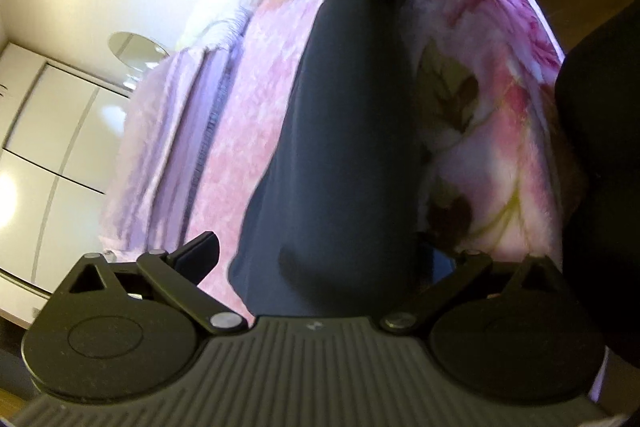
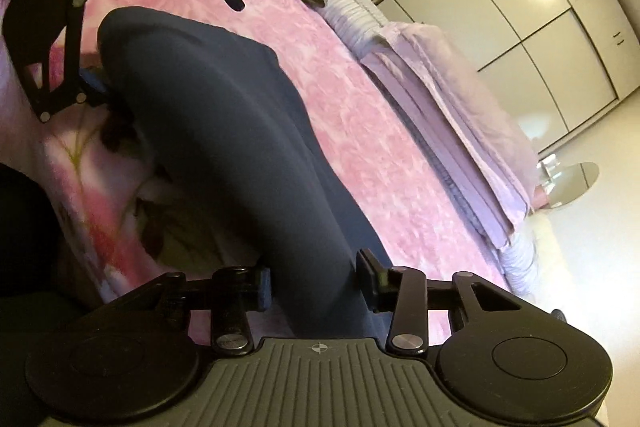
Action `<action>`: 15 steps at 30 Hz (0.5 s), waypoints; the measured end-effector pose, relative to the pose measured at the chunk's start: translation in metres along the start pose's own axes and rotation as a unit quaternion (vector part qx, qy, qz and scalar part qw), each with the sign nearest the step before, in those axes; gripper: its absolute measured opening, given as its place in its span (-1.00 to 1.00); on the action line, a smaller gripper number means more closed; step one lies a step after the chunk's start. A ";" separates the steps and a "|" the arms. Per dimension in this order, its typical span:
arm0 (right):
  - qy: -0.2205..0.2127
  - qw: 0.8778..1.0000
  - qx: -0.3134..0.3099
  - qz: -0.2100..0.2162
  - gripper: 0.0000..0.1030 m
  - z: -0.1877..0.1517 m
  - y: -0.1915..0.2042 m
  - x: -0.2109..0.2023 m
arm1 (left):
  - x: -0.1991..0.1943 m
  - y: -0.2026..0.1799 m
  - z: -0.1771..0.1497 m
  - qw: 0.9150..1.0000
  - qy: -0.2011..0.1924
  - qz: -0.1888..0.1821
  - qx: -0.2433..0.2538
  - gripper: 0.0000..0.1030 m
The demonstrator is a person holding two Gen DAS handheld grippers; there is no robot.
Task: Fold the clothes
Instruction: 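Carry the lifted navy garment with both tools toward the clothes stack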
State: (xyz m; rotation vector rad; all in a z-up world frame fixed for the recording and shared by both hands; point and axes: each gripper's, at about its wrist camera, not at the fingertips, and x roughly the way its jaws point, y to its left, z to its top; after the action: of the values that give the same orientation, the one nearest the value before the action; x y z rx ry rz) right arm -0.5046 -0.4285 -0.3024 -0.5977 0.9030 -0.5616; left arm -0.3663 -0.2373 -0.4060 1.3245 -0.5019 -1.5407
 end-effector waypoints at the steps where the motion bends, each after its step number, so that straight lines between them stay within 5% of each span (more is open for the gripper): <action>1: 0.004 1.000 -0.002 0.004 -0.21 0.000 0.002 0.003 | 0.001 0.001 0.001 1.000 0.004 -0.006 0.003 0.92; 8: 0.011 1.000 0.004 0.013 -0.21 -0.001 0.009 0.014 | 0.003 0.002 0.004 0.999 0.024 -0.044 -0.005 0.52; 15: 0.009 1.000 0.001 0.010 -0.20 -0.007 0.014 0.009 | 0.000 0.003 0.003 0.998 0.032 -0.055 -0.014 0.41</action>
State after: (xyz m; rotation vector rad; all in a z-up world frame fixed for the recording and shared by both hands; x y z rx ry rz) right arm -0.5036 -0.4265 -0.3203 -0.5809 0.9238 -0.5501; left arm -0.3674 -0.2395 -0.4031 1.3947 -0.3698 -1.5842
